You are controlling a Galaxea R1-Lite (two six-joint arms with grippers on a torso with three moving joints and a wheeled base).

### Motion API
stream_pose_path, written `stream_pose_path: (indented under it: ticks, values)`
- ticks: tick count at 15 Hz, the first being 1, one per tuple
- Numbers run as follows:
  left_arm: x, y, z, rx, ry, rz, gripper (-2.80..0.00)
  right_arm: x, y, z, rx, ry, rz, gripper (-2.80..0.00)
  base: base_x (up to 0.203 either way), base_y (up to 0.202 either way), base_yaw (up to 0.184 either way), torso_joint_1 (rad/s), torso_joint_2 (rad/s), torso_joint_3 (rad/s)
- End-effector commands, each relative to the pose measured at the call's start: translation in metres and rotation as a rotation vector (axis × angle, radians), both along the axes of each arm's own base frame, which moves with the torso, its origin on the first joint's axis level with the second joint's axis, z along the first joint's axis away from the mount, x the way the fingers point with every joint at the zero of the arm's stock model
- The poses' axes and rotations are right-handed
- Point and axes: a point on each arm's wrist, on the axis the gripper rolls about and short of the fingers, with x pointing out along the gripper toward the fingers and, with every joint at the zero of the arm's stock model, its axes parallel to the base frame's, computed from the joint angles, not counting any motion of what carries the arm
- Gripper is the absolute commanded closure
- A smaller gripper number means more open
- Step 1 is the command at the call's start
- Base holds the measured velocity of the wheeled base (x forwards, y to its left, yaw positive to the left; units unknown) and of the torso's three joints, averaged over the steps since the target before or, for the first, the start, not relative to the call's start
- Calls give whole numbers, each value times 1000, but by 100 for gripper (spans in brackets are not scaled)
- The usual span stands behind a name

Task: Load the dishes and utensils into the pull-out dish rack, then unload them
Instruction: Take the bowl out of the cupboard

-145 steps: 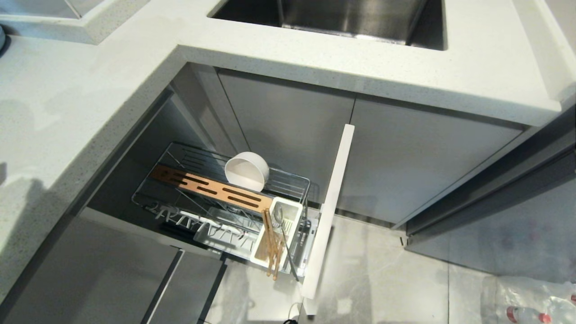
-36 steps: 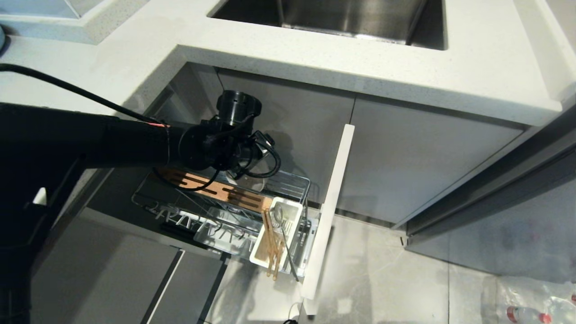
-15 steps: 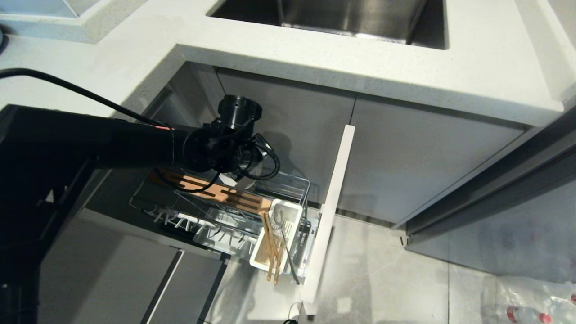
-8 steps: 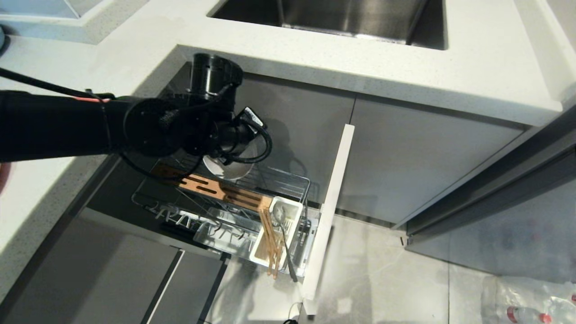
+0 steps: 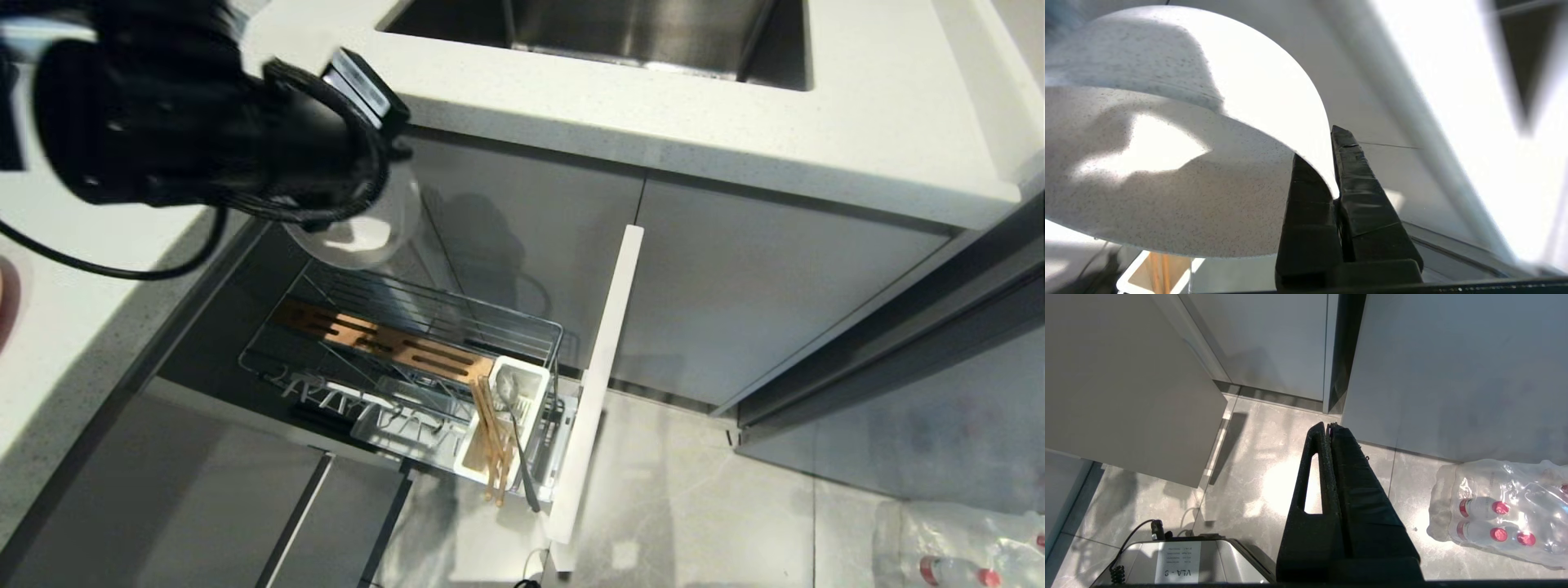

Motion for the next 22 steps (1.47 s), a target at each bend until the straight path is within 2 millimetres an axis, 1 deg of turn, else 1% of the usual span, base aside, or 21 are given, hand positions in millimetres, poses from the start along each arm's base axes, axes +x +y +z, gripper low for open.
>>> stream_pose_path:
  ticks: [1,3,5,7,10,12,13,14,15,17,19,22]
  values:
    - [-50,34,38,-76,-118,-15,0,0,0,-1,0,4,1,0,0,0,0,0,0,0]
    - [-87,71,59,-45,-194,23,0,0,0,0,0,2,0,0,0,0,0,0,0,0]
    - [-98,102,65,60,-221,165,0,0,0,-1,0,4,1,0,0,0,0,0,0,0]
    - [-109,129,71,217,-247,308,0,0,0,0,0,2,0,0,0,0,0,0,0,0]
    - [-127,156,79,429,-221,461,0,0,0,0,0,2,0,0,0,0,0,0,0,0]
    - [-139,169,77,569,-112,530,0,0,0,-1,0,3,0,0,0,0,0,0,0,0]
    - [-144,173,72,648,-18,532,0,0,0,0,0,2,0,0,0,0,0,0,0,0]
    - [-146,177,68,714,63,527,0,0,0,-1,0,4,0,0,0,0,0,0,0,0]
    - [-143,182,63,759,149,535,0,0,0,0,0,2,0,0,0,0,0,0,0,0]
    - [-125,197,52,817,306,516,0,0,0,0,0,2,0,0,0,0,0,0,0,0]
    - [-111,213,42,830,438,512,0,0,0,0,0,2,0,0,0,0,0,0,0,0]
    - [-89,232,23,803,623,435,0,0,0,0,0,2,0,0,0,0,0,0,0,0]
